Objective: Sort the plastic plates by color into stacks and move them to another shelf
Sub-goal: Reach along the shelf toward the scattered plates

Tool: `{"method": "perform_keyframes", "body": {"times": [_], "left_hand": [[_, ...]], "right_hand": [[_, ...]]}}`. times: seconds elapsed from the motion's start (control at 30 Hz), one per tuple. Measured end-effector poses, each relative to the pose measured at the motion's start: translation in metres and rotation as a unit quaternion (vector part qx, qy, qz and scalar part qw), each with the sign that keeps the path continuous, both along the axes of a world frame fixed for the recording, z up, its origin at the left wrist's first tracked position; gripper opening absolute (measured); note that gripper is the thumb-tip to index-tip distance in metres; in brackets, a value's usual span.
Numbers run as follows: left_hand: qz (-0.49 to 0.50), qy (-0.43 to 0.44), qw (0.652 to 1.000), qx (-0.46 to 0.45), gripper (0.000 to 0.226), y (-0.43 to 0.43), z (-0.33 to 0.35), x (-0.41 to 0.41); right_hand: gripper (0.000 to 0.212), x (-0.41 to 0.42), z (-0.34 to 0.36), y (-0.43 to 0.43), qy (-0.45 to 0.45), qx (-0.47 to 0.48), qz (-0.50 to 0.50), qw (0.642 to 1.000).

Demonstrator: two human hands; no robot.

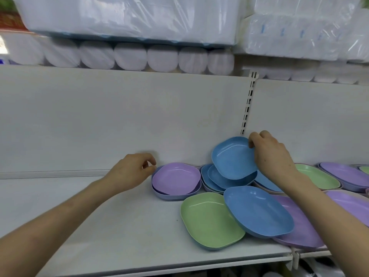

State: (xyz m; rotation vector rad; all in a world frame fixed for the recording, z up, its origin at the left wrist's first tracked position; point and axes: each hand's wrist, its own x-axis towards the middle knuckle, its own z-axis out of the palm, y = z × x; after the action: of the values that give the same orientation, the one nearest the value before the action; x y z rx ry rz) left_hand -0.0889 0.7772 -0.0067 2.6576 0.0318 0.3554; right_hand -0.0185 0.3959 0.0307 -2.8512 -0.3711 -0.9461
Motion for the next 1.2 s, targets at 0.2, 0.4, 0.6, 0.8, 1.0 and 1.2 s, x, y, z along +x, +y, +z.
{"method": "perform_keyframes", "body": {"times": [0.2,0.4,0.6,0.8,1.0,1.2], "left_hand": [[-0.025,0.063,0.997,0.03,0.031,-0.011,-0.004,0.002],[0.001,0.096,0.994,0.05,0.039,-0.023,-0.005,0.007],[-0.001,0.112,0.992,0.063,0.03,-0.026,0.004,0.008],[0.019,0.101,0.988,0.112,0.032,-0.031,0.017,0.007],[0.036,0.038,0.984,0.17,0.044,-0.036,0.034,-0.003],[0.027,0.046,0.997,-0.048,0.049,-0.026,0.041,-0.022]], "right_hand": [[0.028,-0.005,-0.004,0.006,0.065,0.122,0.067,0.988],[0.03,-0.02,0.0,0.013,0.114,0.176,0.1,0.973],[0.034,-0.027,-0.003,0.006,0.134,0.185,0.11,0.967],[0.035,-0.029,-0.006,-0.001,0.143,0.18,0.102,0.968],[0.039,-0.031,-0.007,-0.002,0.155,0.188,0.094,0.965],[0.045,-0.032,-0.007,0.002,0.18,0.251,0.121,0.943]]}}
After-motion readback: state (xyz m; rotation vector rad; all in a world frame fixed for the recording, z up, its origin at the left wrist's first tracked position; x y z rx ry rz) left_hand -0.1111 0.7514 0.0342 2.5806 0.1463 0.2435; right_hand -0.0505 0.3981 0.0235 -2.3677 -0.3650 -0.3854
